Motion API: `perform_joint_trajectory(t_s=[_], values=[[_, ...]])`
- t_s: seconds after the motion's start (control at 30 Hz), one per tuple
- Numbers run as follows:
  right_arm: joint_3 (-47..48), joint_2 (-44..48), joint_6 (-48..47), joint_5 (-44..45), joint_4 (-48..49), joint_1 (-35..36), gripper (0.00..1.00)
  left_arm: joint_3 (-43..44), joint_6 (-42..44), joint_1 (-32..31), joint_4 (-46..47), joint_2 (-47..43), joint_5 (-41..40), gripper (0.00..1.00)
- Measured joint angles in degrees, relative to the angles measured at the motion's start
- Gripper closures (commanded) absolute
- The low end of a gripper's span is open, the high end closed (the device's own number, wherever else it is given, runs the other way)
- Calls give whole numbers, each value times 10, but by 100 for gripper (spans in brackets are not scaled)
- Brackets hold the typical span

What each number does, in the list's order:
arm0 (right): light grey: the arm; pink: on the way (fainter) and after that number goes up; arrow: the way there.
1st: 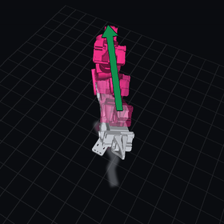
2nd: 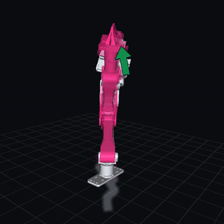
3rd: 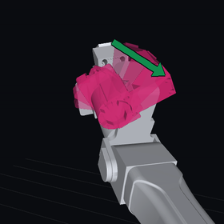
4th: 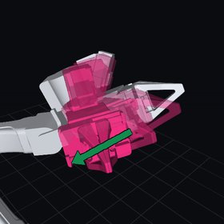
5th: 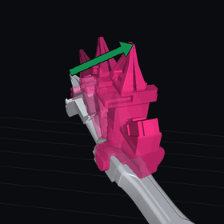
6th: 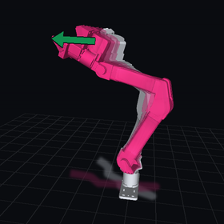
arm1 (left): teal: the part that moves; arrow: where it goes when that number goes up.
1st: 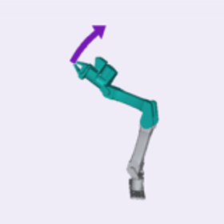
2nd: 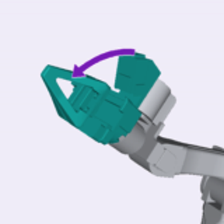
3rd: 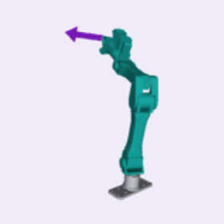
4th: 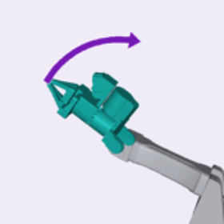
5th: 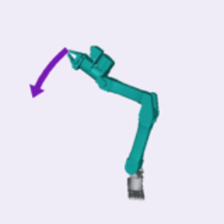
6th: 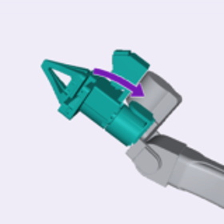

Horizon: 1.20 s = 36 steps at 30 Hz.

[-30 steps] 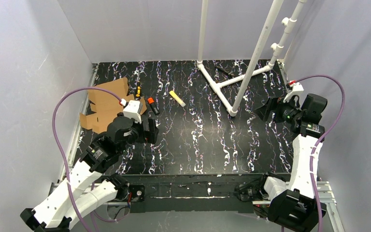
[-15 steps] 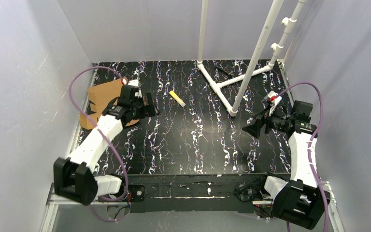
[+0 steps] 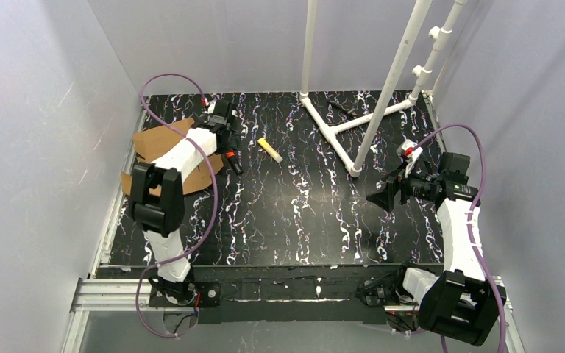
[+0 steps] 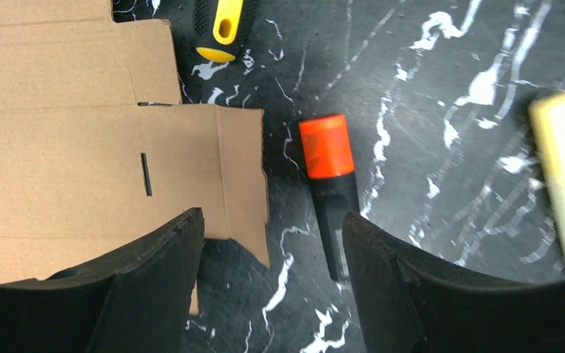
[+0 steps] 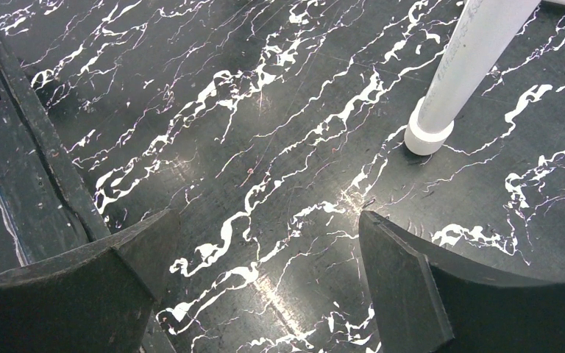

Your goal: Fold the paper box

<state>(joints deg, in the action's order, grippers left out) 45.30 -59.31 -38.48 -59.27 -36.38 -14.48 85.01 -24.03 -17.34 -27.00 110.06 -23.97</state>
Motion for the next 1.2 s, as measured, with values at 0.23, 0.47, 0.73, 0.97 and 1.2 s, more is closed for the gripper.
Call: perform_joint_trajectory(t_s=[0.23,0.47,0.73,0.97,1.2], values=[[0,-8,-4,4,-1,2,0,20,-4,7,-5,66,-34,55],[0,-19,-5,6,-2,3,0,19,-8,17,2,71,-42,100],[0,-20,-5,8,-3,3,0,-39,-5,18,7,7,-57,100],[0,-20,-9,8,-11,3,0,-158,36,-38,3,-248,-70,100],[0,-21,-14,6,-13,3,0,-235,72,-209,16,-435,-24,100]])
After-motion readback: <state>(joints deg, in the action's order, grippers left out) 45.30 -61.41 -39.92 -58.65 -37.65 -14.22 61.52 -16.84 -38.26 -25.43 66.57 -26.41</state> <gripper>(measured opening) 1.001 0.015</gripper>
